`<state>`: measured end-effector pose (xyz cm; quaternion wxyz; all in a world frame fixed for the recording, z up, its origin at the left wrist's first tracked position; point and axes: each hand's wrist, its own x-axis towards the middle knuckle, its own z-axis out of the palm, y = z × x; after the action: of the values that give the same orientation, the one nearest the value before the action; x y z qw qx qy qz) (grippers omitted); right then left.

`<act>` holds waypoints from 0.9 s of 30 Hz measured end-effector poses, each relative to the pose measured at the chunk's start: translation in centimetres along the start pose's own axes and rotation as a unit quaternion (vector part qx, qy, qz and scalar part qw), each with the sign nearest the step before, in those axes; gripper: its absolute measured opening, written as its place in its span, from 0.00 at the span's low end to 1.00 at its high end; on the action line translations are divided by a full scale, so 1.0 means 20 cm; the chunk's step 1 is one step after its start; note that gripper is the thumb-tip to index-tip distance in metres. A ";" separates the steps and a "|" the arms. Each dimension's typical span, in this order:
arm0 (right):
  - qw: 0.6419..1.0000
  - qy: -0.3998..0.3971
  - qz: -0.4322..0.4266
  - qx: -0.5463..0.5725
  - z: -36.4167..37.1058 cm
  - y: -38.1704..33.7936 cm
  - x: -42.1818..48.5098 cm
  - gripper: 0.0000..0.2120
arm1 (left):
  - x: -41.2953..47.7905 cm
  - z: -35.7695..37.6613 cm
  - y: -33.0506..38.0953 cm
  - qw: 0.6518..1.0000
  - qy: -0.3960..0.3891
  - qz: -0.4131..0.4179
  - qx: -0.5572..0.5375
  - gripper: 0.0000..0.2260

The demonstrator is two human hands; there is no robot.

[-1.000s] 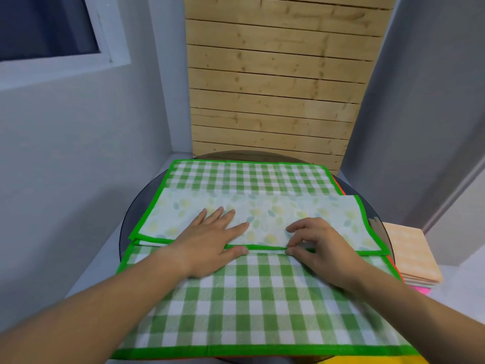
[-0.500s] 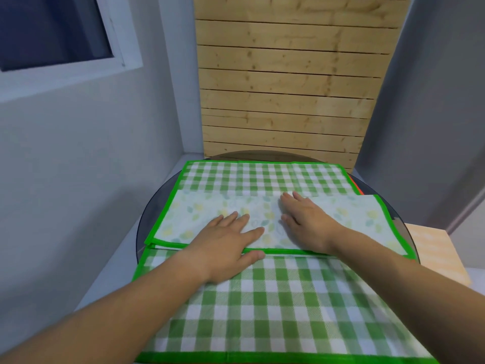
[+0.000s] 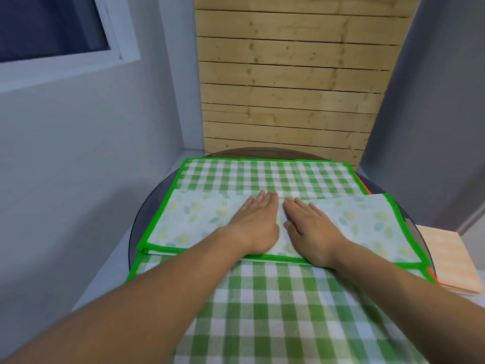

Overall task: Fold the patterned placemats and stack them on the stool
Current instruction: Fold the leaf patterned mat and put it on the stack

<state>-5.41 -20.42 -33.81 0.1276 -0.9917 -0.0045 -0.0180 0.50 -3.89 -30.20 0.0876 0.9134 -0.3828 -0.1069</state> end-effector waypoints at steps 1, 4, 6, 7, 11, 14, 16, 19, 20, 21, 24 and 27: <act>1.000 0.002 -0.001 -0.001 0.00 0.00 0.00 0.26 | 0.02 0.02 0.01 1.000 -0.011 -0.006 -0.011 0.30; 1.000 0.005 -0.005 -0.002 0.00 0.00 -0.01 0.26 | 0.04 0.06 0.00 0.999 -0.006 -0.038 -0.025 0.30; 1.000 0.006 -0.005 0.000 0.00 0.00 -0.01 0.26 | 0.04 0.07 -0.03 0.997 0.005 -0.073 -0.022 0.31; 1.000 0.004 -0.004 -0.001 -0.01 -0.01 -0.01 0.26 | 0.03 0.07 -0.06 0.995 0.011 -0.095 -0.019 0.33; 1.000 -0.006 0.000 -0.003 -0.02 -0.01 -0.01 0.26 | -0.06 0.05 -0.21 0.982 0.037 -0.183 -0.010 0.37; 1.000 -0.011 -0.001 0.001 -0.03 -0.01 -0.01 0.27 | -0.13 0.02 -0.36 0.966 0.039 -0.254 0.009 0.39; 1.000 -0.008 -0.001 0.003 -0.02 -0.01 -0.01 0.27 | -0.18 0.00 -0.45 0.955 0.042 -0.292 0.024 0.40; 1.000 -0.004 -0.002 0.005 -0.02 0.00 -0.01 0.27 | -0.19 -0.01 -0.50 0.949 0.038 -0.308 0.050 0.39; 1.000 -0.005 -0.002 0.005 -0.03 0.00 -0.01 0.27 | -0.19 -0.01 -0.49 0.947 0.035 -0.312 0.061 0.39; 1.000 -0.006 -0.002 0.005 -0.03 -0.01 -0.01 0.27 | -0.18 -0.01 -0.47 0.945 0.036 -0.317 0.072 0.39; 1.000 -0.012 0.002 0.004 -0.03 -0.01 -0.01 0.26 | -0.14 0.00 -0.40 0.966 0.054 -0.242 0.075 0.34; 1.000 -0.011 0.004 0.004 -0.03 -0.02 -0.01 0.26 | -0.09 0.02 -0.27 0.996 0.046 -0.075 0.014 0.28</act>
<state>-5.59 -20.27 -33.20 0.1319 -0.9912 -0.0022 -0.0068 2.80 1.17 -31.56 0.0840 0.9445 -0.3107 -0.0655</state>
